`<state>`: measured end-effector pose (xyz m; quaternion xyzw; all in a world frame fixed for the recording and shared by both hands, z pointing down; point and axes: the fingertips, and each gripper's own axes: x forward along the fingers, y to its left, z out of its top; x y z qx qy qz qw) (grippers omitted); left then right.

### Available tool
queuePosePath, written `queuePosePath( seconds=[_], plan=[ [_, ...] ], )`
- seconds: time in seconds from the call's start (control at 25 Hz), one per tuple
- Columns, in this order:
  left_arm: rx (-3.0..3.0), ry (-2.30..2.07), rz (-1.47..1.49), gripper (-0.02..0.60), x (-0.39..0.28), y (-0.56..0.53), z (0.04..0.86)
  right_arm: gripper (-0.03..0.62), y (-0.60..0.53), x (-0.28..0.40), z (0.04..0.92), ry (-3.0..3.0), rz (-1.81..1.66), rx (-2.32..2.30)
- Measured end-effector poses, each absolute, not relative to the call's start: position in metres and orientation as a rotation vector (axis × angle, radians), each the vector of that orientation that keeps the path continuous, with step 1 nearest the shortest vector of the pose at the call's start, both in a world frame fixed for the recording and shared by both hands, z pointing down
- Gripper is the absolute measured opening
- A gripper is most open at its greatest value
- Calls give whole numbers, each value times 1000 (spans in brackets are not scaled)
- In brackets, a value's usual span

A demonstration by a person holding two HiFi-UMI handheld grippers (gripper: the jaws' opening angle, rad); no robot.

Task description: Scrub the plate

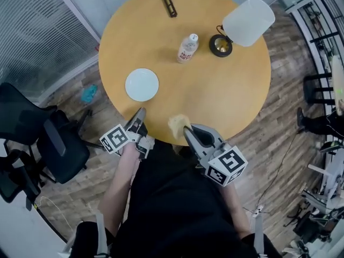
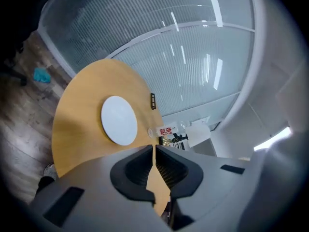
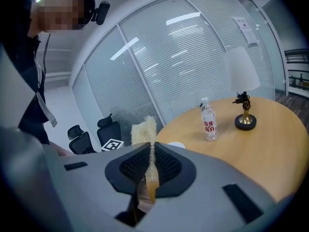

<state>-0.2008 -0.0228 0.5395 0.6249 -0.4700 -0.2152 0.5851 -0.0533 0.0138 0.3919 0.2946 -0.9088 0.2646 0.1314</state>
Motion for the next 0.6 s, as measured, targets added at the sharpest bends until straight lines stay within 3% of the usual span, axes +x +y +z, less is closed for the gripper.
queuePosePath(
  seconds=[0.2,0.36,0.6],
  plan=[
    [1295,-1105,-545,21,-221,-25,578,30,12,-67,395,-2614,785,815],
    [1187,-1104,-602,148,-237,-36,603,31,6,-72,399,-2594,783,776],
    [1000,-1128,-724,178,-254,-39,626,31,-1,-66,399,-2575,771,787]
  ],
)
